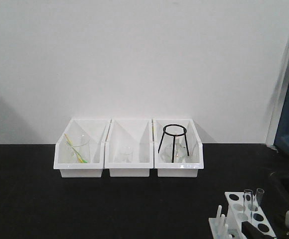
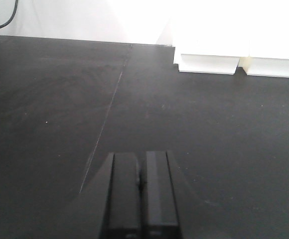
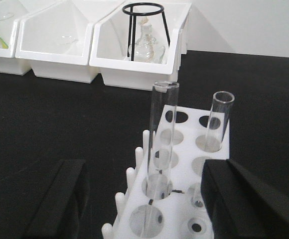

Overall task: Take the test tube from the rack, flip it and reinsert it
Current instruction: 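Close the right gripper around the clear test tube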

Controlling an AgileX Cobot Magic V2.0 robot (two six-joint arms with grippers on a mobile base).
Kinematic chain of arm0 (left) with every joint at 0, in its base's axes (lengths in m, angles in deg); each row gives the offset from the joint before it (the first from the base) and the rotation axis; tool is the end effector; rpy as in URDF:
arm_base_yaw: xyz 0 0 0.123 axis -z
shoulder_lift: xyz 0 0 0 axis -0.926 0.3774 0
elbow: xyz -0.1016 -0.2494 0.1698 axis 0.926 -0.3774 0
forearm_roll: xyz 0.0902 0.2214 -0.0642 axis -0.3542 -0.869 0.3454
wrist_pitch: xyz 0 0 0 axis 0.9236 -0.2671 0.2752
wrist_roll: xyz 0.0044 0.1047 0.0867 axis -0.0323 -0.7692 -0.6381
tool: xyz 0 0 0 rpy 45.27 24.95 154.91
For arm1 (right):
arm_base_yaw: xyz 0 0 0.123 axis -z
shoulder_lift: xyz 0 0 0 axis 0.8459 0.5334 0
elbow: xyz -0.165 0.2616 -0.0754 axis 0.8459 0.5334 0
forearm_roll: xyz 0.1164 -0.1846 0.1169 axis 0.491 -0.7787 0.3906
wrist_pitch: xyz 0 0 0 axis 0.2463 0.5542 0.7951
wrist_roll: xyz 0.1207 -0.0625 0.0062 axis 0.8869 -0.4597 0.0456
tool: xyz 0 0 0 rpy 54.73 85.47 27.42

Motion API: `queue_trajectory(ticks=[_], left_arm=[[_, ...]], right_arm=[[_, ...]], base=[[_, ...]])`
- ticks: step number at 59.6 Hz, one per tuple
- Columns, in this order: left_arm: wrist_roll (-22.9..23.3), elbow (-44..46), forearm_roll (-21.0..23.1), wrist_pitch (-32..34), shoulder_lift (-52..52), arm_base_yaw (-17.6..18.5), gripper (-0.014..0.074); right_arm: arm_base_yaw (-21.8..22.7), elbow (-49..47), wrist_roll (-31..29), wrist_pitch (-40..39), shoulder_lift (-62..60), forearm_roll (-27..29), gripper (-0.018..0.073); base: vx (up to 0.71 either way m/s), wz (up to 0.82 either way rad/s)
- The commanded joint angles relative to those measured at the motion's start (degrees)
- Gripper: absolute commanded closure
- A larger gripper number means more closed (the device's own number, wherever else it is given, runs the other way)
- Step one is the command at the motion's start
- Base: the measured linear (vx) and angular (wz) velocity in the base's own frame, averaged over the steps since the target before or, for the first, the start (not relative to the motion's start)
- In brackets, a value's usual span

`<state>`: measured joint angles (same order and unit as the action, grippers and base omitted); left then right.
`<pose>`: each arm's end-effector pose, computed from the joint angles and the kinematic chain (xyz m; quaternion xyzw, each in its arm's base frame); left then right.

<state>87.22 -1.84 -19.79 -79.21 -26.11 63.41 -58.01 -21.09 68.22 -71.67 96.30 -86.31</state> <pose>0.0602 0.0065 0.1672 -0.0809 0.7756 -0.0082 0.6260 0.2515 0.0367 0.2141 -0.0985 0.8061 0.0947 0.5757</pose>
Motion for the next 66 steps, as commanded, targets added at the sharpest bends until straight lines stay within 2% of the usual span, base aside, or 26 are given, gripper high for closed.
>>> queue_trajectory(ticks=[1, 43, 53, 66], left_arm=[[0.01, -0.05, 0.21, 4.96, -0.72, 0.39, 0.0603], [0.01, -0.05, 0.21, 4.96, -0.72, 0.39, 0.0603], [0.01, -0.05, 0.21, 4.96, -0.72, 0.39, 0.0603], [0.01, -0.05, 0.21, 4.96, -0.72, 0.39, 0.0603]], right_arm=[[0.21, -2.4, 0.05, -7.51, 2.27, 0.4, 0.0017], [0.21, -13.58, 0.1, -8.95, 17.14, 0.37, 0.0029], [0.21, -14.05, 0.1, -9.94, 18.16, 0.46, 0.0106], [0.21, -14.0, 0.04, -10.15, 18.16, 0.35, 0.0286]], base=[[0.0, 0.0], [0.0, 0.0], [0.0, 0.0], [0.0, 0.0]])
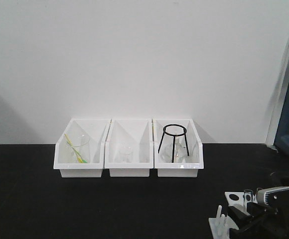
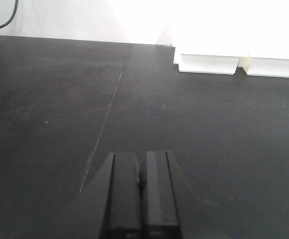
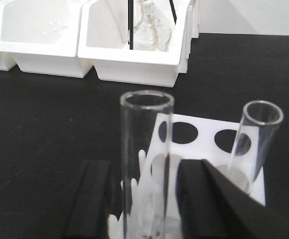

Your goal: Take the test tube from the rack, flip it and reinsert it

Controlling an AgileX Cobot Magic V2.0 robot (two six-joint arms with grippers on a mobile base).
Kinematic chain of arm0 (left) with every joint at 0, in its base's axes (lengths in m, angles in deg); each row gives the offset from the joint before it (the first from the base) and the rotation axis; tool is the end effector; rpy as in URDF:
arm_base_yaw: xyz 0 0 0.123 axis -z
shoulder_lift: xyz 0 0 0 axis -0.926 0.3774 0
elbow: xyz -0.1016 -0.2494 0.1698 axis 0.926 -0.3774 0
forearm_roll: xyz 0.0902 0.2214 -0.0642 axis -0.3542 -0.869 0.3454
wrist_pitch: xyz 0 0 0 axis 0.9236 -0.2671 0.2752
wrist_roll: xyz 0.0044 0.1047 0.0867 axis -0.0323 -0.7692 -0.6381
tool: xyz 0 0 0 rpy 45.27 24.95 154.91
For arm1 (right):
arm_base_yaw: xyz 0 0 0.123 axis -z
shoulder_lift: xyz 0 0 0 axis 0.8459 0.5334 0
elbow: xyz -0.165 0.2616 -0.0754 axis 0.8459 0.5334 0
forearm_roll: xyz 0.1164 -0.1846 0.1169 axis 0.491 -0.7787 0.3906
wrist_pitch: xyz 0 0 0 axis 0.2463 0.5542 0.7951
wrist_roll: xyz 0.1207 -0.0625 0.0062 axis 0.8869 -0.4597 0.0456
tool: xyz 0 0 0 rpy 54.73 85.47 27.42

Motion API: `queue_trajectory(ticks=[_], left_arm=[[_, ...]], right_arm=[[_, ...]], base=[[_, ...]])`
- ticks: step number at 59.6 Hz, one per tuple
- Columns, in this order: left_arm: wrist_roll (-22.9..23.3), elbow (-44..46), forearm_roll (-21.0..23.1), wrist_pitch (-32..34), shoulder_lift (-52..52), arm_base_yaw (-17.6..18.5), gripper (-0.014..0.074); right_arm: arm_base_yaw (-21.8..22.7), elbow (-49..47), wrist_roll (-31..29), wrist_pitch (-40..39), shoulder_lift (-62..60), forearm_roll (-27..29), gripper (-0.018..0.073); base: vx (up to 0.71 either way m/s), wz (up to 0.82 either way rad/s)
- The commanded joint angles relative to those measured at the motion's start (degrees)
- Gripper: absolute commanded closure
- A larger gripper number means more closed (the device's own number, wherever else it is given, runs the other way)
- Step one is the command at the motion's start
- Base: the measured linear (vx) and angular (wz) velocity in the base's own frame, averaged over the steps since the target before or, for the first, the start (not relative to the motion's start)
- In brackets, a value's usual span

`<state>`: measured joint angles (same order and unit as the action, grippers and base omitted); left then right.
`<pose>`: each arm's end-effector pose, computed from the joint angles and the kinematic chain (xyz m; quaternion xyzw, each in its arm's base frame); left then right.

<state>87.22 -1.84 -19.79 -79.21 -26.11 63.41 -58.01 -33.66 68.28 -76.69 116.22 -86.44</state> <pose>0.0602 0.0065 0.1672 -0.0809 0.7756 -0.0082 0.6260 0.3337 0.0414 0.1841 -0.0964 0.8175 0.1168 0.5556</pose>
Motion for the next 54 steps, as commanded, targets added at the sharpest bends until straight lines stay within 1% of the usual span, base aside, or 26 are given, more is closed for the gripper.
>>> queue_trajectory(ticks=[1, 14, 22, 39, 50, 54], left_arm=[[0.01, -0.05, 0.21, 4.96, -0.72, 0.39, 0.0603], [0.01, -0.05, 0.21, 4.96, -0.72, 0.39, 0.0603], [0.01, -0.05, 0.21, 4.96, -0.72, 0.39, 0.0603], [0.01, -0.05, 0.21, 4.96, -0.72, 0.39, 0.0603], [0.01, -0.05, 0.21, 4.96, -0.72, 0.39, 0.0603], [0.01, -0.05, 0.21, 4.96, -0.72, 0.39, 0.0603]], right_arm=[[0.21, -1.43, -0.07, -5.14, -1.76, 0.49, 0.0306], [0.21, -1.43, -0.19, -6.27, -2.3, 0.31, 0.0497], [0.21, -1.43, -0.19, -6.59, -4.76, 0.31, 0.0575], [0.21, -1.43, -0.19, -5.17, -14.77, 0.19, 0.0573], [0.21, -1.49, -0.11, 0.27, -23.64, 0.19, 0.0571], [0.21, -1.49, 1.32, 3.31, -28.56, 0.19, 0.0571]], base=[[0.0, 0.0], [0.0, 0.0], [0.0, 0.0], [0.0, 0.0], [0.0, 0.0], [0.0, 0.0]])
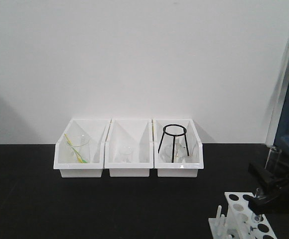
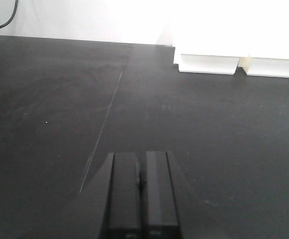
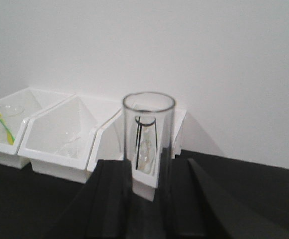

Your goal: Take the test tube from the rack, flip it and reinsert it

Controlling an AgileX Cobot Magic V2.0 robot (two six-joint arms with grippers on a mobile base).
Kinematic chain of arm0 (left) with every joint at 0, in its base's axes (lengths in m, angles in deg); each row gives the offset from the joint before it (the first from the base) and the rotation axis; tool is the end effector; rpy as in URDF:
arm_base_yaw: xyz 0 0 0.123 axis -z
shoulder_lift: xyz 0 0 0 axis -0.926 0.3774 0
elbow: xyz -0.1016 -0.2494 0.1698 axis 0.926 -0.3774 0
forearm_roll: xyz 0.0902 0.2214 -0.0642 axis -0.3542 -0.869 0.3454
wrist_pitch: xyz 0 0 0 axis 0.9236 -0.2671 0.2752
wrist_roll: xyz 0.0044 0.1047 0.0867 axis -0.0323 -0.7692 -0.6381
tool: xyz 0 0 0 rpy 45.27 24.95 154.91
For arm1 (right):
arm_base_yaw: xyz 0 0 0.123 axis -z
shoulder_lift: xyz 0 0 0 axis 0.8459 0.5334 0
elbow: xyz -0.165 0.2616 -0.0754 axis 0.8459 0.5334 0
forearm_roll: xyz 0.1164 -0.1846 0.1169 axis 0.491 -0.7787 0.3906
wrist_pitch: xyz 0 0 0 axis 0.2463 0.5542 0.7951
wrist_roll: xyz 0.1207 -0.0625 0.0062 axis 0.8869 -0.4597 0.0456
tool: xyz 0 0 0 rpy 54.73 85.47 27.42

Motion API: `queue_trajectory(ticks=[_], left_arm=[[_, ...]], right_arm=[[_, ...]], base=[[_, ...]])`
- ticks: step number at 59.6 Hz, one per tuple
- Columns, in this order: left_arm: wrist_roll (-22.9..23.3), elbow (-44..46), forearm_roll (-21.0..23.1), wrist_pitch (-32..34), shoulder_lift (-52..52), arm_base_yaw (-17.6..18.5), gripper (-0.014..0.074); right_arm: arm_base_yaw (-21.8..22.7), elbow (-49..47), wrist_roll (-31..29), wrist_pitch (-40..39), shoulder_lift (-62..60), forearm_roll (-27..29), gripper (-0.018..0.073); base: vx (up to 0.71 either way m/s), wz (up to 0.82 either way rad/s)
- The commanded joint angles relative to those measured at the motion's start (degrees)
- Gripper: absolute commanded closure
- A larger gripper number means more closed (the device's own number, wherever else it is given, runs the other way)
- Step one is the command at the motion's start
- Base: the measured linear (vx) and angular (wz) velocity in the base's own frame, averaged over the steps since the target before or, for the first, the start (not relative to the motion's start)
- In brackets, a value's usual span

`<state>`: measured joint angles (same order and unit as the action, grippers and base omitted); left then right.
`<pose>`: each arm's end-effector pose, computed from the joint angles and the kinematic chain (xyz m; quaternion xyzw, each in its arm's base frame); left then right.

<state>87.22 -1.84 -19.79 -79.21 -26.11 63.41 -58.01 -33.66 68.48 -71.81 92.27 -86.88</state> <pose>0.0602 0.0065 0.1672 -0.0809 0.7756 -0.0082 0.6260 0.2811 0.0377 0.3034 -0.1142 0.7139 0.0810 0.6861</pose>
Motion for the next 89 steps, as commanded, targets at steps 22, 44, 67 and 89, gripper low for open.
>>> queue_trajectory(ticks=[22, 44, 67, 89], left_arm=[[0.01, -0.05, 0.21, 4.96, -0.72, 0.39, 0.0603], [0.01, -0.05, 0.21, 4.96, -0.72, 0.39, 0.0603], [0.01, -0.05, 0.21, 4.96, -0.72, 0.39, 0.0603], [0.01, -0.05, 0.21, 4.96, -0.72, 0.39, 0.0603]], right_arm=[[0.21, -5.58, 3.51, 14.93, -15.5, -3.47, 0.0569], [0.21, -5.38, 0.9, 16.93, -12.98, -47.72, 0.0568], [0.21, -5.38, -4.51, 24.7, -12.92, -71.59, 0.0568], [0.21, -5.38, 3.52, 24.54, -12.92, -61.52, 0.0568]], base=[[0.0, 0.0], [0.0, 0.0], [0.0, 0.0], [0.0, 0.0]])
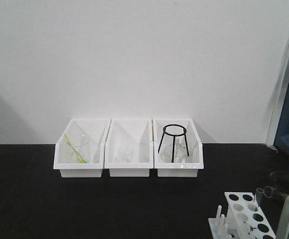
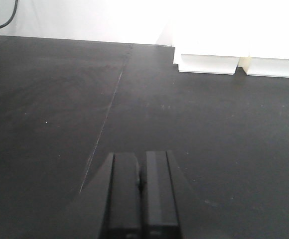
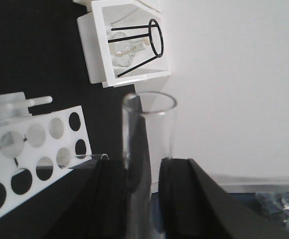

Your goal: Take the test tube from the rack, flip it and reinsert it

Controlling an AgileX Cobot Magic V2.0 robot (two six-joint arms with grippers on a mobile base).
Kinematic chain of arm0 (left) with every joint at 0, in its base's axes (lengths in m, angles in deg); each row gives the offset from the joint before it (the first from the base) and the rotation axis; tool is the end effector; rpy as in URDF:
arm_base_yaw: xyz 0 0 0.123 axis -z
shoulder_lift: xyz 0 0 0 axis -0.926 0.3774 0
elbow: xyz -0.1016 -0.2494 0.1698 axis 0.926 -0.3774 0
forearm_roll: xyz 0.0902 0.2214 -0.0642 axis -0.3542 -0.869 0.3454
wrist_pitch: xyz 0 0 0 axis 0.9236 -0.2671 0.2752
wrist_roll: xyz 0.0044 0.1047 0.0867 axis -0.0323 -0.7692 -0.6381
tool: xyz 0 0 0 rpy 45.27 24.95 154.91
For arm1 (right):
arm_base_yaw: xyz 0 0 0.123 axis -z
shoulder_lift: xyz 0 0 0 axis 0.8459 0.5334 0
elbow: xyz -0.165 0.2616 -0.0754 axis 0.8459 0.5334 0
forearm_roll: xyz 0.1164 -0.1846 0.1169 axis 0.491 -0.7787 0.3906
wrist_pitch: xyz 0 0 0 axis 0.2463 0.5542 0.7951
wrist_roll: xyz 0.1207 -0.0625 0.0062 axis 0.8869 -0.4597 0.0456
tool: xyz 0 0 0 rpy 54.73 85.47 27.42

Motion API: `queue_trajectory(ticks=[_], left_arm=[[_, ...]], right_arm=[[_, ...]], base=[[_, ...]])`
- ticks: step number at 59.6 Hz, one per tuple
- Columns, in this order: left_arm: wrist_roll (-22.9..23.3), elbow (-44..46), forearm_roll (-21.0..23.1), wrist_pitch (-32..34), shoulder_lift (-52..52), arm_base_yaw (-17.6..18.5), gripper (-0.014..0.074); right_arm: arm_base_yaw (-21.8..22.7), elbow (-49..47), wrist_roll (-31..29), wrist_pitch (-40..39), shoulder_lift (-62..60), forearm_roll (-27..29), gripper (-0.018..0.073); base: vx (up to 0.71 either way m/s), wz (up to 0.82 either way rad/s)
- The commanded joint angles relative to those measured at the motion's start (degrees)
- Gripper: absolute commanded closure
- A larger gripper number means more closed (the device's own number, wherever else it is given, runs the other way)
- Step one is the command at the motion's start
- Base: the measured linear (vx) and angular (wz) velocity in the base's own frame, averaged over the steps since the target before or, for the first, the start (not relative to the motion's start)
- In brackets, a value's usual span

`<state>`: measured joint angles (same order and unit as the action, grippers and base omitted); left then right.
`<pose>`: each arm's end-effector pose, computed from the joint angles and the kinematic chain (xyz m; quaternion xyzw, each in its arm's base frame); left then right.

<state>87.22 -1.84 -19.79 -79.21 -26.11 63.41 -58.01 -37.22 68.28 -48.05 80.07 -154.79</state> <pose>0.0602 0.0065 0.1672 -0.0809 0.7756 -0.0082 0.6260 0.2360 0.0297 0.3044 -0.5528 0.6076 -0.2765 0.4988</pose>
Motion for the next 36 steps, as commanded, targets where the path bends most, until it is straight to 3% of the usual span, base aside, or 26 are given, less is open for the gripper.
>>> queue_trajectory(ticks=[1, 14, 30, 36], left_arm=[[0.01, -0.05, 0.21, 4.96, -0.72, 0.39, 0.0603], [0.01, -0.05, 0.21, 4.96, -0.72, 0.39, 0.0603], [0.01, -0.05, 0.21, 4.96, -0.72, 0.39, 0.0603], [0.01, -0.05, 0.21, 4.96, -0.72, 0.39, 0.0603]], right_arm=[[0.21, -1.81, 4.42, 0.6, -0.71, 7.45, 0.0568], [0.21, -1.81, 14.83, -0.85, -0.71, 27.77, 0.0568], [0.21, -1.81, 19.73, -1.33, -0.71, 50.38, 0.0568], [0.21, -1.81, 19.76, -3.38, -0.58, 55.87, 0.0568]], base=[[0.0, 0.0], [0.0, 0.0], [0.0, 0.0], [0.0, 0.0]])
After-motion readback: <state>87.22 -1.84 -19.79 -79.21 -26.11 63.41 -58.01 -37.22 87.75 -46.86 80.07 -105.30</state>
